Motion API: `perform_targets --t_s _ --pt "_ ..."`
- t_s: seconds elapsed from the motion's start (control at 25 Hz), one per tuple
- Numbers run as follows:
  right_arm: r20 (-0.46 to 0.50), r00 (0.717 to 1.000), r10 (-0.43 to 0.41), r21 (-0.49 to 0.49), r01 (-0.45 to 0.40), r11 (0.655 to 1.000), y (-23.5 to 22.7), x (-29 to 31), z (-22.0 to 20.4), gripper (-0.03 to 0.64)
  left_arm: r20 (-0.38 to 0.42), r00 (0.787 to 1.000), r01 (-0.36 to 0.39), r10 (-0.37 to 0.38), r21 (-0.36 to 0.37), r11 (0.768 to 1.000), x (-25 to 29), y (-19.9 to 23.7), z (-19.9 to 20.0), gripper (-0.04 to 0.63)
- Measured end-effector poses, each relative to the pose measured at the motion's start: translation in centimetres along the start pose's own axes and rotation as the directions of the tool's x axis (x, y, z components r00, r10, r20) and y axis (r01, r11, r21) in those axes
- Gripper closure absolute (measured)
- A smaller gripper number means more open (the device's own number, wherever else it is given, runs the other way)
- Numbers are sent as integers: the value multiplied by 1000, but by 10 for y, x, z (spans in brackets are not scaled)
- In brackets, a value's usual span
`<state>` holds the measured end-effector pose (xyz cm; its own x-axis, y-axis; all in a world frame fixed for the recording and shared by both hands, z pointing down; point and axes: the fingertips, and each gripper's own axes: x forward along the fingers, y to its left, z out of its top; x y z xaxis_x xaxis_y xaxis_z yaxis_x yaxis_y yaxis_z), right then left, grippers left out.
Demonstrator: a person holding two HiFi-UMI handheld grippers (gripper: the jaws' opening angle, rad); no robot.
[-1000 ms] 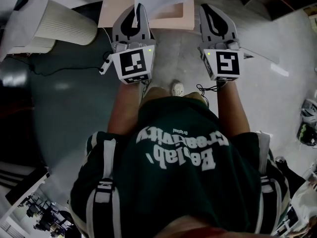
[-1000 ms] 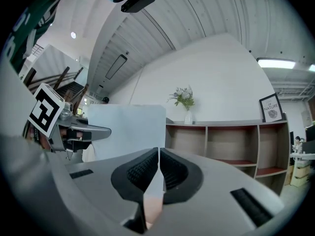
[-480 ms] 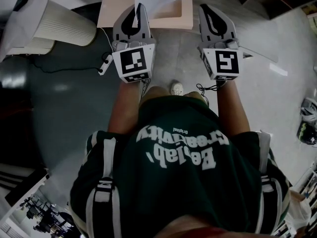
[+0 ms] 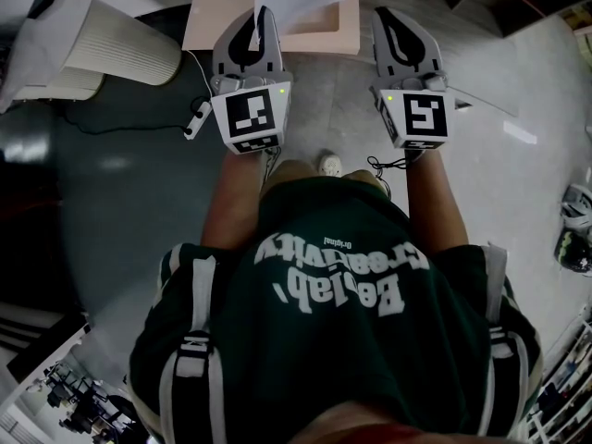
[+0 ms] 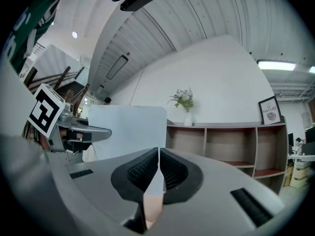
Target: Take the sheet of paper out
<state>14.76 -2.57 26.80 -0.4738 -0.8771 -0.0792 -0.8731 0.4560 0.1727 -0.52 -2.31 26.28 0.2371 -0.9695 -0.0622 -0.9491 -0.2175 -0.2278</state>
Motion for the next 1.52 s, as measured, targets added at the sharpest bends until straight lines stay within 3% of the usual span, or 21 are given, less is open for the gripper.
perform_targets --t_s 1.16,1.52 --pt "-9 1000 16 -10 -16 1000 7 1 3 580 -17 1000 6 -7 -52 999 -4 2 -7 577" --pt "-2 999 35 -11 -35 999 16 2 5 580 -22 1000 -7 7 -35 999 -10 5 -8 577"
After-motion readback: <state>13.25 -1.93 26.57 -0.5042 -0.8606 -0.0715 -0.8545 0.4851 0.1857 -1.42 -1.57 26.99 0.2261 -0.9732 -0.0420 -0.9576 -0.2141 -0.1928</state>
